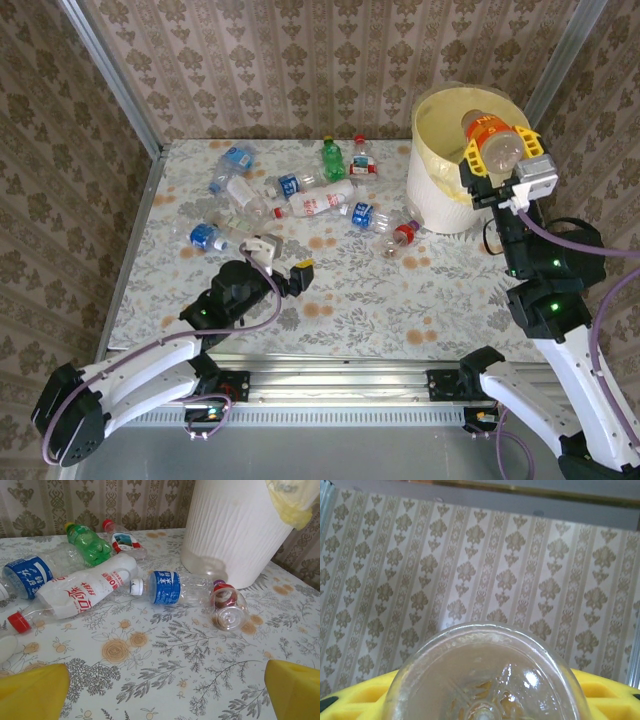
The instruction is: Throw the plastic bottles in the bin
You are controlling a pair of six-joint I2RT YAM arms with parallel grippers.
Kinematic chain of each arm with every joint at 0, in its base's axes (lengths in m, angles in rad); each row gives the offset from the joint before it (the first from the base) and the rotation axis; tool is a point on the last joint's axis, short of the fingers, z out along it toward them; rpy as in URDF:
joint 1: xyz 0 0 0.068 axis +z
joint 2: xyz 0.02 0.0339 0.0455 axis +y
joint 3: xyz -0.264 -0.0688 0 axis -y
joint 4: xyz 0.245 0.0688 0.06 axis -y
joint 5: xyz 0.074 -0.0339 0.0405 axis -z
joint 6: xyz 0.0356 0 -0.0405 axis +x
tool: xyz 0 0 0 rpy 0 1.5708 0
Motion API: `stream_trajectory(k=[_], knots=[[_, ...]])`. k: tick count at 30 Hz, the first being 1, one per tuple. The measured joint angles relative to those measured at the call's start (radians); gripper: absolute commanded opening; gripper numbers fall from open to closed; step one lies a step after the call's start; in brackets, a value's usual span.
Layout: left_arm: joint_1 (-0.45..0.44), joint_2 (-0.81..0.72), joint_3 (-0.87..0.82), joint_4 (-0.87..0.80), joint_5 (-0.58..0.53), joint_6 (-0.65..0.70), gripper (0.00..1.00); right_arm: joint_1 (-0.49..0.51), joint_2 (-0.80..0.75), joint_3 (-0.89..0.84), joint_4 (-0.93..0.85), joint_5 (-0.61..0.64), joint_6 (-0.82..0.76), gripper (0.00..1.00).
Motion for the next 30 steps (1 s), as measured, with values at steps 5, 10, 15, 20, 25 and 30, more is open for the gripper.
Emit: stream_trajectory(k=[5,10,15,20,25,30], knots=[[0.0,0.002,0.0,0.008,0.002,-0.003,1.0,0.001,0.002,-0.004,0.037,0.001,-0.024,0.04],[0.0,0.002,0.0,0.009,0.003,-0.003,1.0,0.001,0.026,-0.003,0.055,0.023,-0.027,0.04],[0.0,0.001,0.0,0.008,0.003,-0.003,1.0,-0.018,0.121,0.07,-0.018,0.086,-0.015,0.07],[0.007,-0.003,0.0,-0.002,0.004,-0.003,1.0,-0.207,0.341,0.321,-0.264,0.089,0.124,0.17],[0.014,-0.007,0.006,-0.044,0.015,-0.003,1.0,-0.361,0.606,0.568,-0.558,0.056,0.302,0.8],[0.028,-0.007,0.028,-0.097,0.026,-0.01,1.0,-0.365,0.721,0.635,-0.765,-0.006,0.381,0.99]])
